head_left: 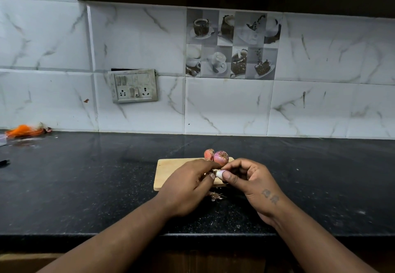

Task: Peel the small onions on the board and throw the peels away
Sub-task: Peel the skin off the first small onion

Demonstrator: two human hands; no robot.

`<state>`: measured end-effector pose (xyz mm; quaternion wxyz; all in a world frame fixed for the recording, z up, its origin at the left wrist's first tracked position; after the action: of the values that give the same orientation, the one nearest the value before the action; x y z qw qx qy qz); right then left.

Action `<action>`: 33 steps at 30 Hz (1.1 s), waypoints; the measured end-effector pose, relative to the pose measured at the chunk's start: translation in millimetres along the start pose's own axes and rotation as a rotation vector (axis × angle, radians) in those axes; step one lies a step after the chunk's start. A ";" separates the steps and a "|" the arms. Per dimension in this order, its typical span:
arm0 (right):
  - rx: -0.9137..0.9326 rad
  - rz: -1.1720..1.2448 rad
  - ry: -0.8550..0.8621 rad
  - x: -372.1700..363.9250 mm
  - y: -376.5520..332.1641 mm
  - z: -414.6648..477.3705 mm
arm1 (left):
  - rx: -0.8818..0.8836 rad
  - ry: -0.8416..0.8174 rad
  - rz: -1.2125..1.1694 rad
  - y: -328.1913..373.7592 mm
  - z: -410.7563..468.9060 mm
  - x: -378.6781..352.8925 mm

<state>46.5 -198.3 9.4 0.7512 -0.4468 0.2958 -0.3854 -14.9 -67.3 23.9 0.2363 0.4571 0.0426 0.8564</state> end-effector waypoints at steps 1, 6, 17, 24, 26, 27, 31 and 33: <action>0.005 -0.005 -0.003 -0.1 0.2 0.3 | -0.031 -0.017 0.049 4.1 -0.8 -2.9; 0.025 -0.008 -0.005 -0.9 -1.0 0.0 | -0.108 -0.021 0.258 12.2 -0.2 -8.5; 0.045 -0.109 -0.059 -7.1 -2.1 -0.1 | -0.114 -0.074 0.247 10.4 -0.8 -8.8; 0.055 -0.224 -0.071 -8.6 -2.7 -0.3 | -0.138 -0.080 0.265 13.1 0.0 -8.4; 0.059 -0.269 -0.068 -8.5 -2.8 0.1 | -0.139 -0.068 0.256 12.9 1.5 -5.9; 0.066 -0.290 -0.065 -8.8 -3.6 0.2 | -0.133 -0.059 0.251 12.0 2.1 -4.2; 0.106 -0.365 -0.039 -8.8 -7.7 1.3 | -0.092 -0.020 0.243 7.5 3.9 -1.4; 0.122 -0.379 -0.011 -7.5 -9.4 1.6 | -0.071 -0.011 0.229 6.2 4.5 -2.1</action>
<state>40.9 -194.1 19.4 0.6925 -0.4503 0.1785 -0.5346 -12.6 -74.4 26.7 0.1530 0.4551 -0.0415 0.8762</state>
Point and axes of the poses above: each hand's wrist, its own z-axis towards the middle knuckle, its own x-axis out of the back of the hand, y = z × x, the point moved 10 cm from there along z, towards the middle knuckle, and after that the axes turned 8 degrees about z, right-handed, at the moved point
